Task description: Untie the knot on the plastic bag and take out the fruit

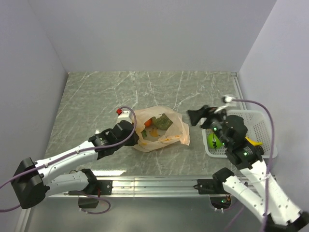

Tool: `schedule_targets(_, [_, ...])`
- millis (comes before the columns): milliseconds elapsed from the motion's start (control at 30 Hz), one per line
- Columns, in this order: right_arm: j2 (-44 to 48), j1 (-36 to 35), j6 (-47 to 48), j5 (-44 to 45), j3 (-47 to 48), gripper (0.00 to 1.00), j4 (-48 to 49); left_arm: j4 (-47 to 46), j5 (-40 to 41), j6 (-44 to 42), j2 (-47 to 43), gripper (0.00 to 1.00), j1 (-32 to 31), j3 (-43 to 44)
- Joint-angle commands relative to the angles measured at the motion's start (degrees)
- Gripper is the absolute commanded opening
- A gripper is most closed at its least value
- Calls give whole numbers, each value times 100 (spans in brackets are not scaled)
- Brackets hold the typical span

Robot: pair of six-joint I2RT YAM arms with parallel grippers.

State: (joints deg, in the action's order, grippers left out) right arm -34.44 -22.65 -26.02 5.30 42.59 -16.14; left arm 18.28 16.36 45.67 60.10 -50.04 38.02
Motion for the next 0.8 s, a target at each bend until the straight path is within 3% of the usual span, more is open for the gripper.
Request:
schedule_targets(0, [-642,-1387,694,-329,609,88,234,-123,-19,-111,63,6,21,364])
schedule_targets(33, [-852,-2043,808,-241,723,88,234,-106,-10,-111,81,6,21,442])
schedule_targets(133, [-1757,-2960,1370,-38,1154,87,155,-9,16,-102,125,6,12,565])
schedule_targets(200, [-2373,-3139,1722,-125,1348,87,207,96,43,-85,116,6,12,636])
schedule_targets(400, [-3428,-3149,2057,-618,1498,85,621,263,166,-93,55,7,30,926])
schedule_targets(600, [-4264,-2360,1917,259,1542,79,761,228,113,-190,160,7,38,1076])
schedule_targets(767, [-4589,-1778,1706,639,1296,89,1410,105,43,-234,134,7,38,1006])
